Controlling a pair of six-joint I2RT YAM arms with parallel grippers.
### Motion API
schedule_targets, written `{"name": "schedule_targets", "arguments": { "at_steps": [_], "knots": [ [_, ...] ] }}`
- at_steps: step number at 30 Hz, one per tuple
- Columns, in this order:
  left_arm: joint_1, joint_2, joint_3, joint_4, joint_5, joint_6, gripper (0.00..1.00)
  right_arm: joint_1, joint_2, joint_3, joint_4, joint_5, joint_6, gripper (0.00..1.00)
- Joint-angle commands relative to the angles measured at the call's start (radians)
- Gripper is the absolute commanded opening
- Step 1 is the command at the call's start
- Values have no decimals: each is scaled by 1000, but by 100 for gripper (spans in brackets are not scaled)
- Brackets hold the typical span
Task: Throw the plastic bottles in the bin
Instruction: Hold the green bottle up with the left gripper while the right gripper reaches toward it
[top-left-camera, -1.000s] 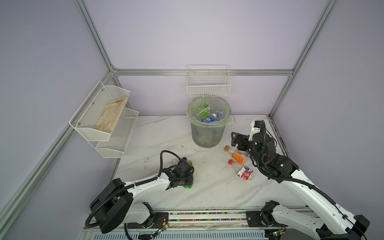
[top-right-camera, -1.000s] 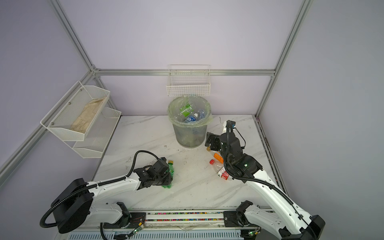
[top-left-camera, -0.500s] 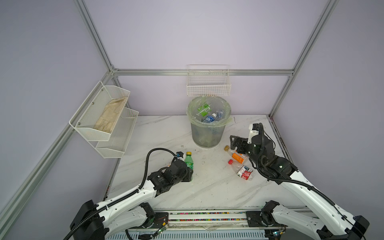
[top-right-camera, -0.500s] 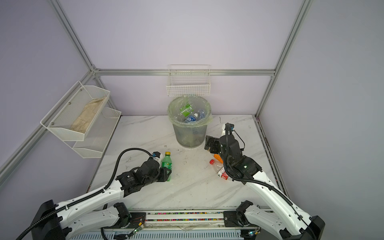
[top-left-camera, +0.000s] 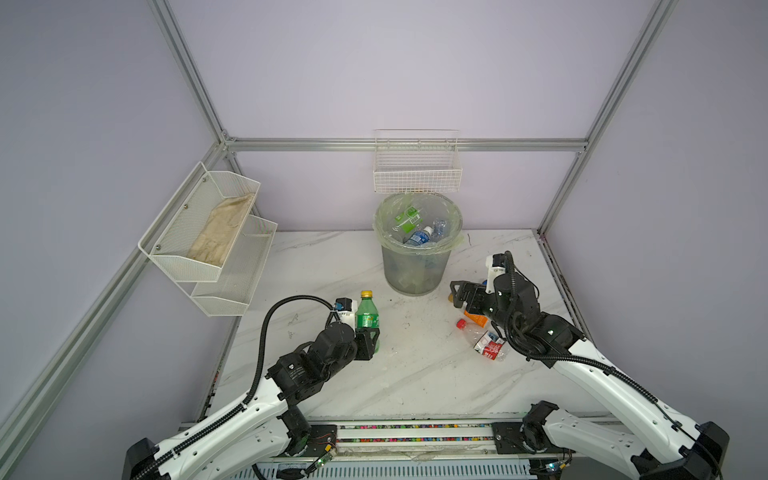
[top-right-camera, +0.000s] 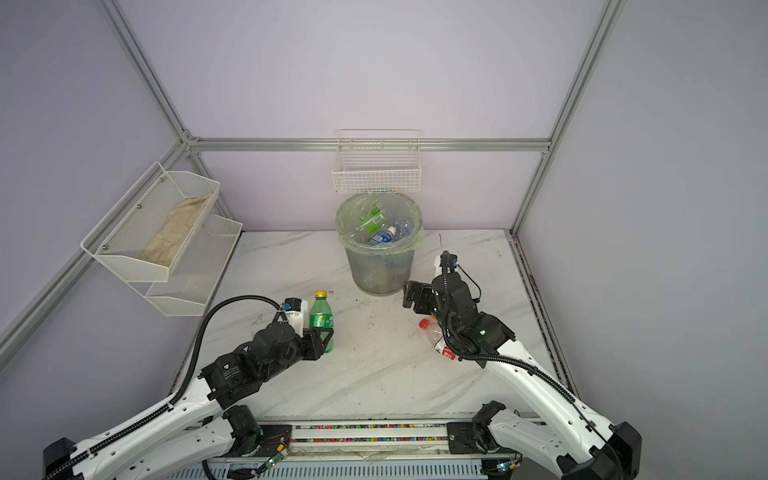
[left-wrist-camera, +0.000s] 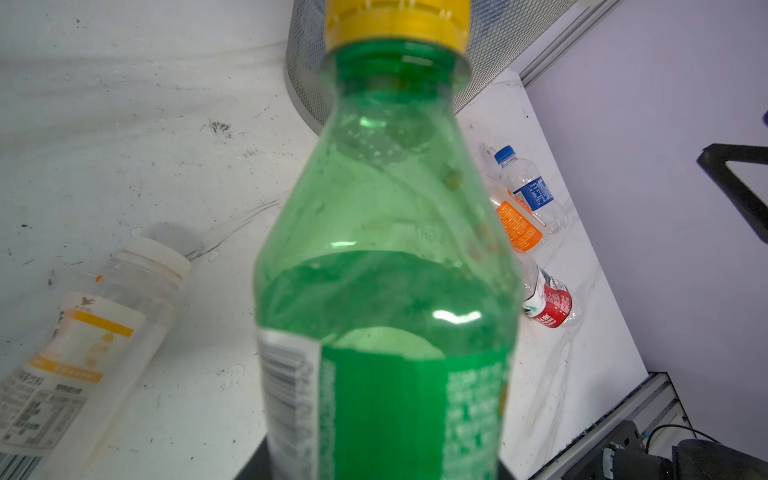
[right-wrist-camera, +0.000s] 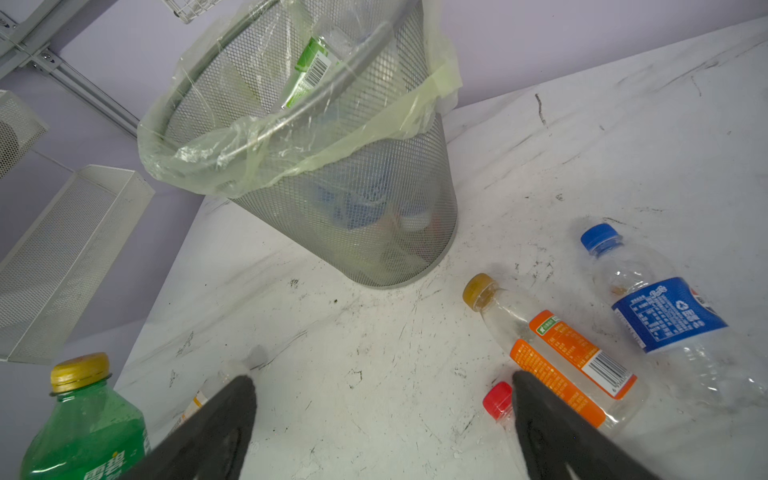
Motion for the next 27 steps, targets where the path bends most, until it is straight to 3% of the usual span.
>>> {"name": "schedule_targets", "arguments": {
  "at_steps": [1,11,18,27],
  "knots": [
    [-6,-48,-10,26,-30,33,0,-1,10,-18,38,-44,23,97],
    [-6,-86,-37,81,1,39,0,25,44,-124,366,-485,73,94],
    [-8,-34,-32,155,81,54,0,207,174,-36,357,-387,30,92],
    [-39,5,-18,184,96,72,0,294,281,33,419,-391,41,91]
  ]
}}
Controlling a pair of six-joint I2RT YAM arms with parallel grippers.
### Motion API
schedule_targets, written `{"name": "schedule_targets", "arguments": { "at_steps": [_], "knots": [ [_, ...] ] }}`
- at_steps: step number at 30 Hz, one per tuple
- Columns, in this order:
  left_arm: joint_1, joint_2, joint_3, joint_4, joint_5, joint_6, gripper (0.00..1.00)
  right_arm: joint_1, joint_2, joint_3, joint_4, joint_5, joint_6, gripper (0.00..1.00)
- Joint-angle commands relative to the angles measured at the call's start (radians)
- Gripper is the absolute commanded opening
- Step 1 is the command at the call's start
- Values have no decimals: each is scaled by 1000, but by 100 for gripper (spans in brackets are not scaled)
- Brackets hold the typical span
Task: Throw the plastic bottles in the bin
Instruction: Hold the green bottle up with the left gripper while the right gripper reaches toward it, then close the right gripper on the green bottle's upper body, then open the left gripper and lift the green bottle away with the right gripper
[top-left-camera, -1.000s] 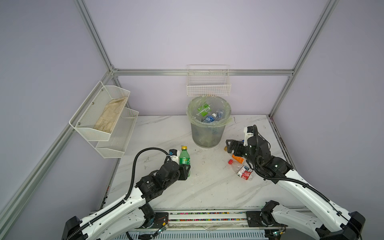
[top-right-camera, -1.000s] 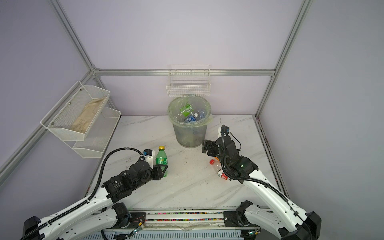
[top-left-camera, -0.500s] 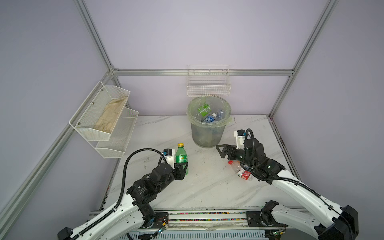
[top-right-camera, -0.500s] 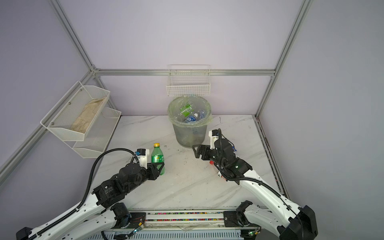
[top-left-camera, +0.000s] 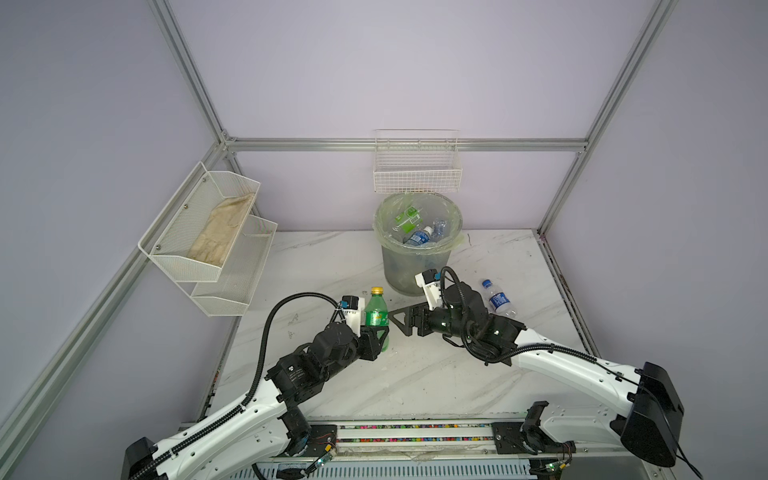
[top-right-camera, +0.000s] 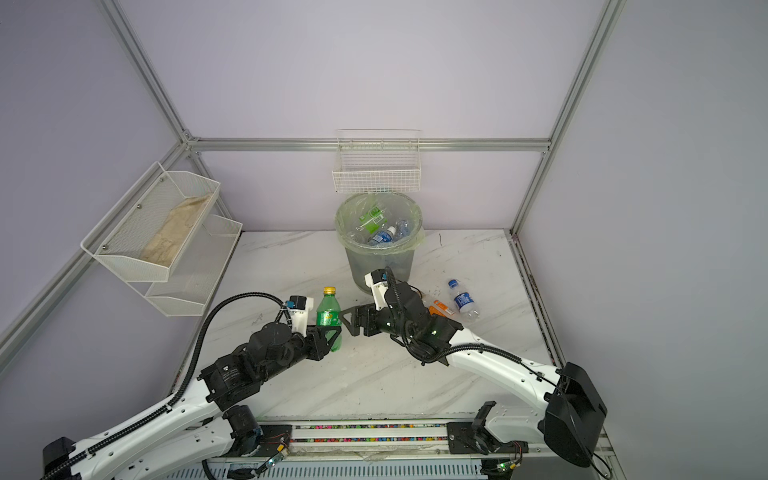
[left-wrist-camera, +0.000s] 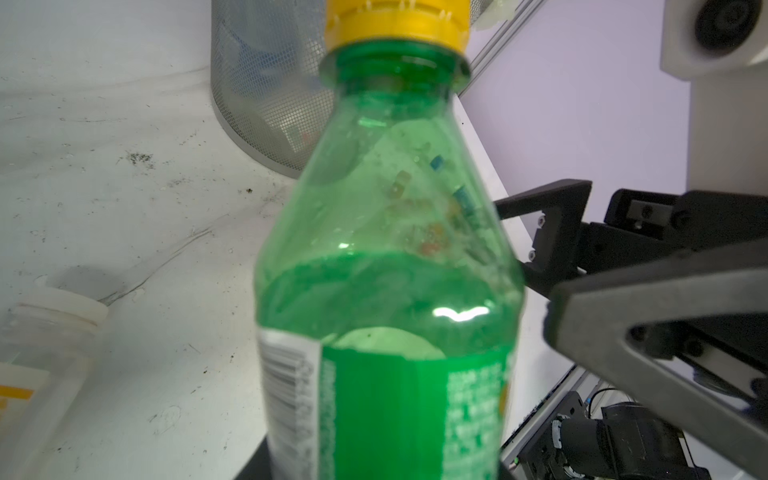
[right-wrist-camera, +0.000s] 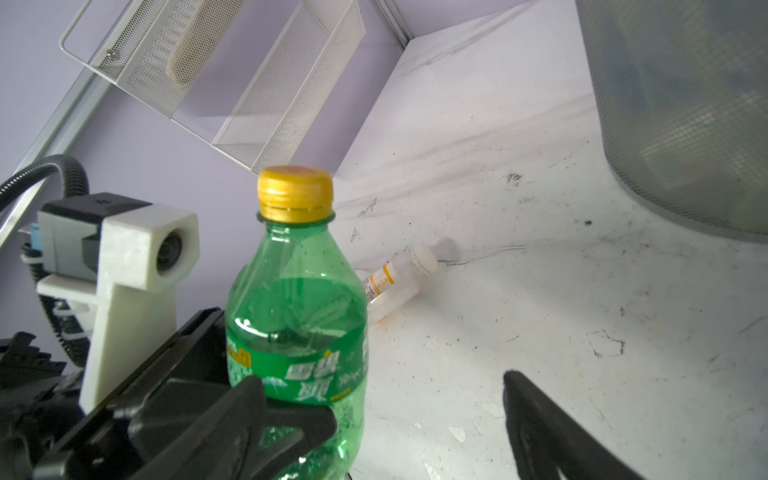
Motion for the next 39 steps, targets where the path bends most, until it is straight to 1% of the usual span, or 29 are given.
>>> {"name": "schedule_targets", "arguments": {
  "at_steps": [1,7,10,12,15,17,20,21,22,23,25,26,27,32,33,36,39],
  "knots": [
    [-11,0,-16,72,16,29,0,29,20,44,57,1,-3,91],
    [-27,24,-13,96,33,43,0,83,96,61,75,18,-1,89],
    [-36,30,-14,101,41,47,0,94,129,62,91,24,7,85],
    [-39,28,-16,105,44,48,0,94,137,64,96,30,12,77],
    [-42,24,-23,108,47,50,1,95,141,66,102,36,18,57],
    [-44,20,-26,108,44,50,5,96,140,67,105,34,21,48],
    [-46,12,-32,108,38,48,12,96,139,69,103,29,24,37],
    [-46,8,-34,107,33,47,16,96,137,69,102,29,25,33],
    [-45,4,-35,108,28,46,24,96,136,66,101,27,26,30],
    [-45,1,-37,108,23,45,35,96,133,65,99,28,27,29],
    [-46,-6,-42,107,16,41,63,96,128,64,93,37,28,28],
    [-46,-9,-43,107,13,39,70,96,126,64,89,42,27,28],
    [-46,-12,-45,105,12,39,73,96,121,65,83,48,24,27],
    [-47,-26,-50,92,6,38,77,97,107,116,-2,127,-22,27],
    [-47,-30,-51,87,3,36,77,96,74,133,-26,149,-24,27],
    [-46,-46,-59,78,-9,34,78,96,53,206,-94,201,-69,23],
    [-46,-64,-67,71,-20,32,78,96,29,277,-144,245,-117,22]
  ]
}}
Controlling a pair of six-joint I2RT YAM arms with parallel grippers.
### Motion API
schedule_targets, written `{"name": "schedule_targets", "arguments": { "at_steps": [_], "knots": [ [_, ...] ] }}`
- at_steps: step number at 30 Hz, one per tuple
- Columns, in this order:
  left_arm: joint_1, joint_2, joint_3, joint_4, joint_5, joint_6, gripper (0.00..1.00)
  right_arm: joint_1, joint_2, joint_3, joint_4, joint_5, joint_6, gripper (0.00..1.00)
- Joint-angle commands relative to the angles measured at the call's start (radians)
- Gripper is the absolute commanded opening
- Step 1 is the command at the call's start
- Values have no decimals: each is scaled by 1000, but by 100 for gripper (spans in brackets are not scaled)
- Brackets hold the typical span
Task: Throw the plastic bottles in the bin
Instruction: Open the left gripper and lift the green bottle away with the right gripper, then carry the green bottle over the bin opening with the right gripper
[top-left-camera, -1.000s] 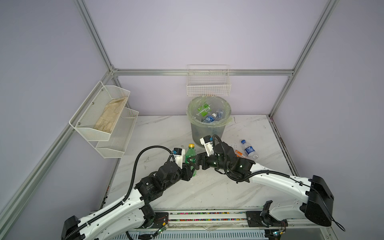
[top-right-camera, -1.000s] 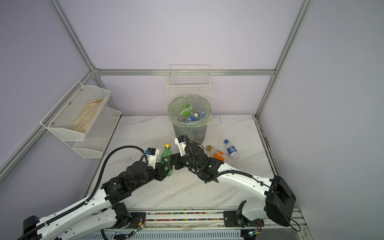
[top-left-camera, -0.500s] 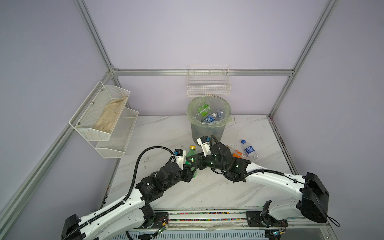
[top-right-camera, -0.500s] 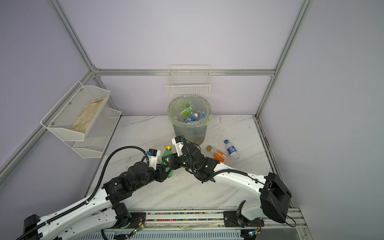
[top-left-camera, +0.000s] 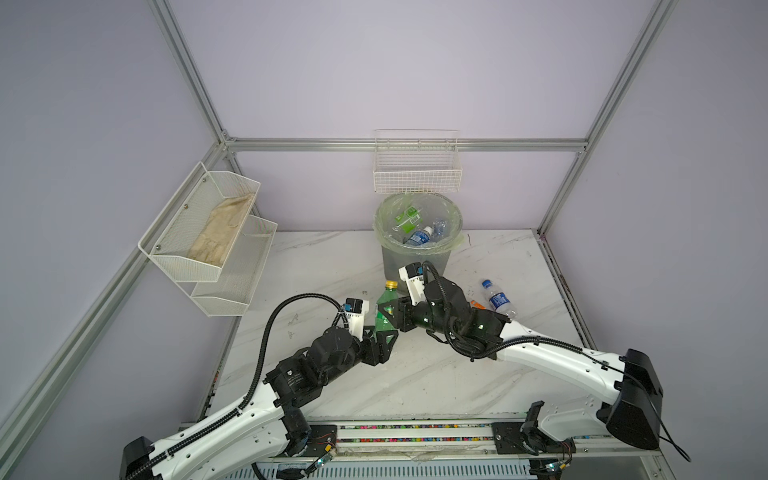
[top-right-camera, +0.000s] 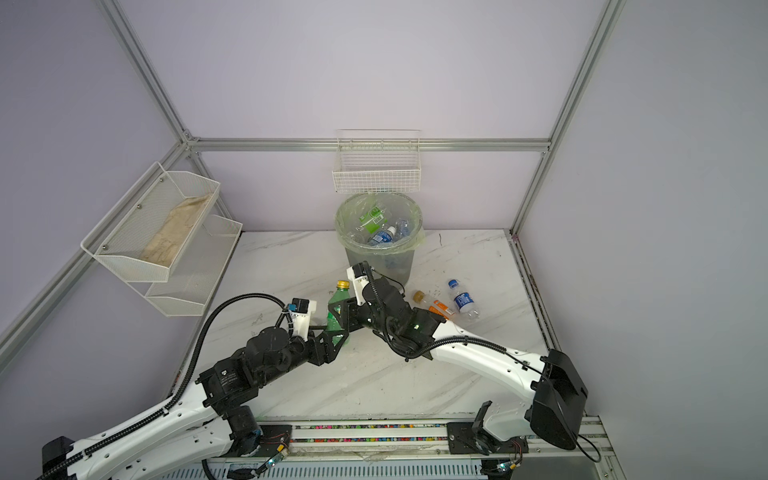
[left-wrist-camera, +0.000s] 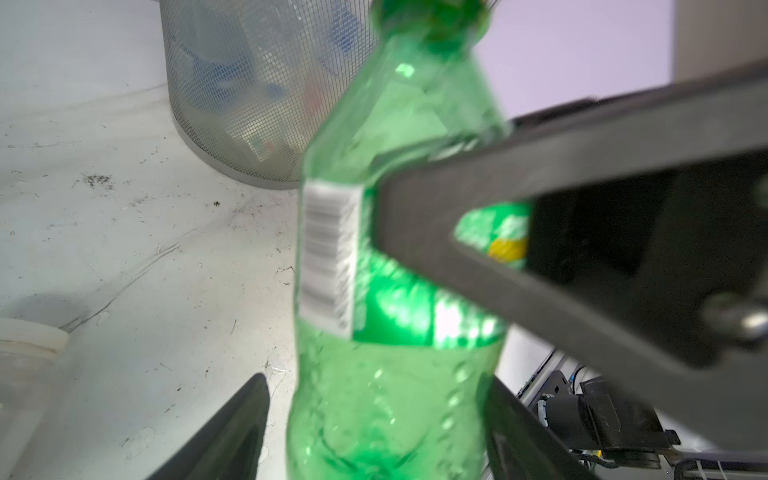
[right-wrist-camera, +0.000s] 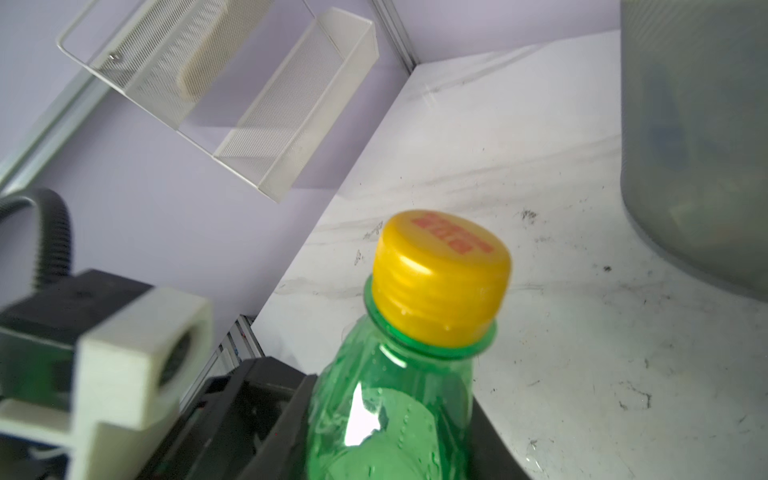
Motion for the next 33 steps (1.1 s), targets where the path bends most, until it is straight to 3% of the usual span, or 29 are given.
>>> {"name": "schedule_targets", "arguments": {
  "at_steps": [1,16,25,33],
  "knots": [
    [-2,-25,-48,8,-26,0,78,5,-65,97,-70,87,-80,22],
    [-3,-35,-55,-8,-44,-3,79,5,-267,221,-16,393,-271,22],
    [-3,-8,-48,-6,-46,-1,80,5,-433,145,129,509,-333,21],
    [-4,0,-44,-7,-49,-2,80,6,-459,158,154,532,-372,21]
  ]
}}
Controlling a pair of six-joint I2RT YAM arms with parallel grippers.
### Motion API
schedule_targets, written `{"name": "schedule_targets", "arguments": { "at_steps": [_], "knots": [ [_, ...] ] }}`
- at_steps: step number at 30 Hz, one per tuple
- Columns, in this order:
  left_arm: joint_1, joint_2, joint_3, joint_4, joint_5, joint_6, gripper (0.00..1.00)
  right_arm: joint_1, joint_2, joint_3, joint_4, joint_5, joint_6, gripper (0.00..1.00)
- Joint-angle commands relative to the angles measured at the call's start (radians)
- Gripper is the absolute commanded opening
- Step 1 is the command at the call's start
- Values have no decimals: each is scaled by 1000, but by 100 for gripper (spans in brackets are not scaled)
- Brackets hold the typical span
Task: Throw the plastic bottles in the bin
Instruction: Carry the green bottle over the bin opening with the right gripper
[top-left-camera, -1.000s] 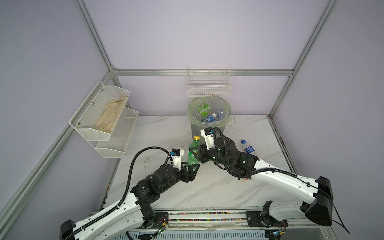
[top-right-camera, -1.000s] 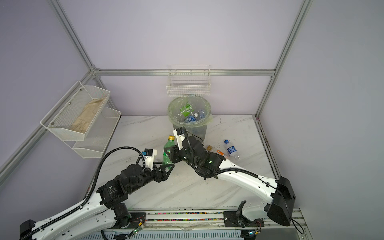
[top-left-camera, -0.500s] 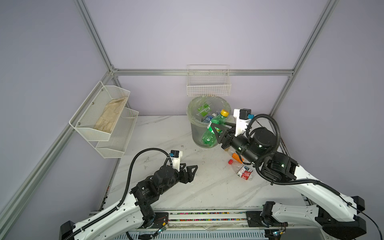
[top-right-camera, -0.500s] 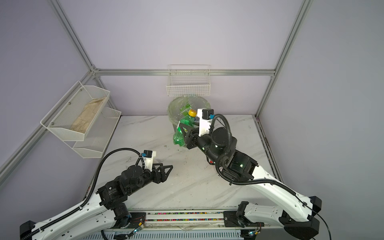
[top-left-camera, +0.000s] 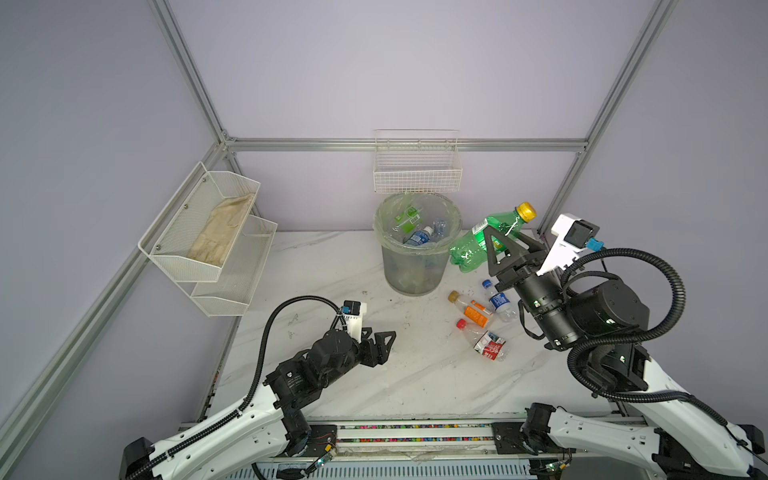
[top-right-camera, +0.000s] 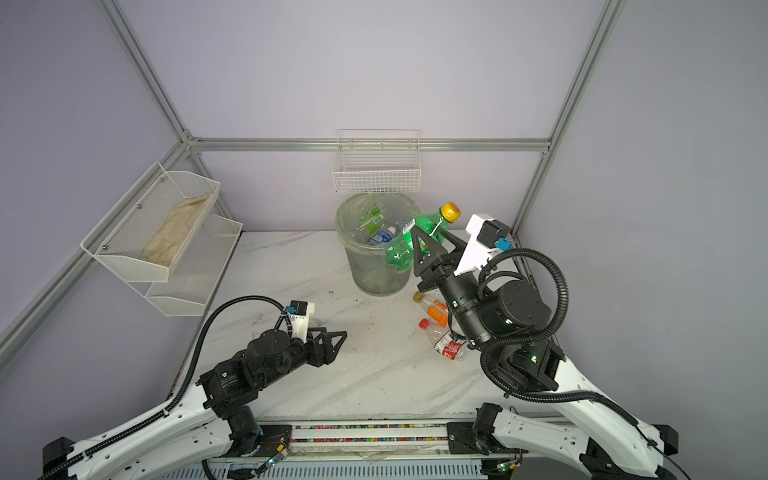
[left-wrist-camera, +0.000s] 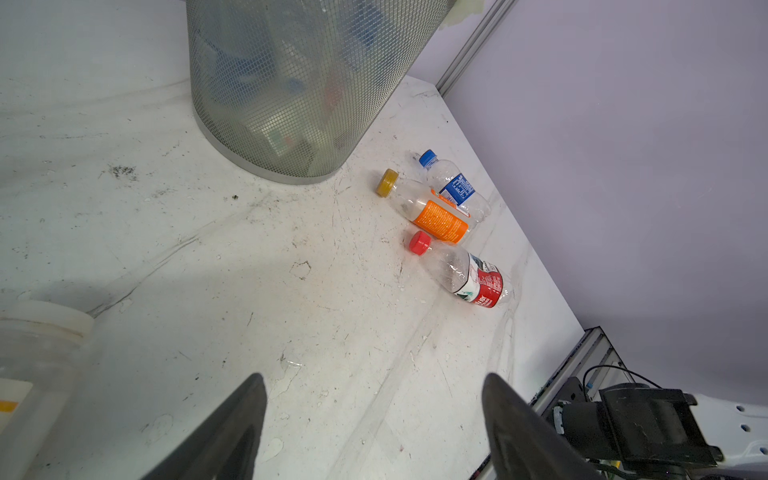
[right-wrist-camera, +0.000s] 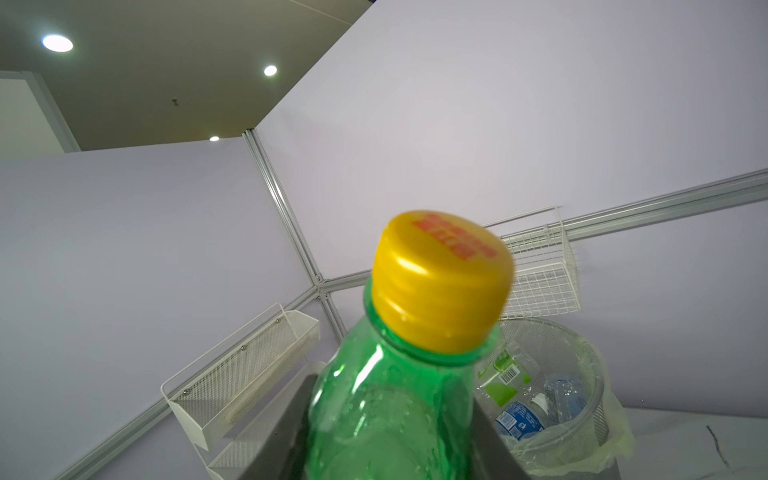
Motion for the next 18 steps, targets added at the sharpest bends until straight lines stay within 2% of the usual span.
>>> {"name": "schedule_targets", "arguments": {
  "at_steps": [1,13,18],
  "knots": [
    [0,3,-22,20,-12,0,80,-1,8,19,45,22,-44,21],
    [2,-14,-16,4,-12,3,80,-1,125,204,106,15,-197,23],
    [2,-25,-16,-1,-19,3,80,-1,210,234,228,34,-273,31]
  ]
}}
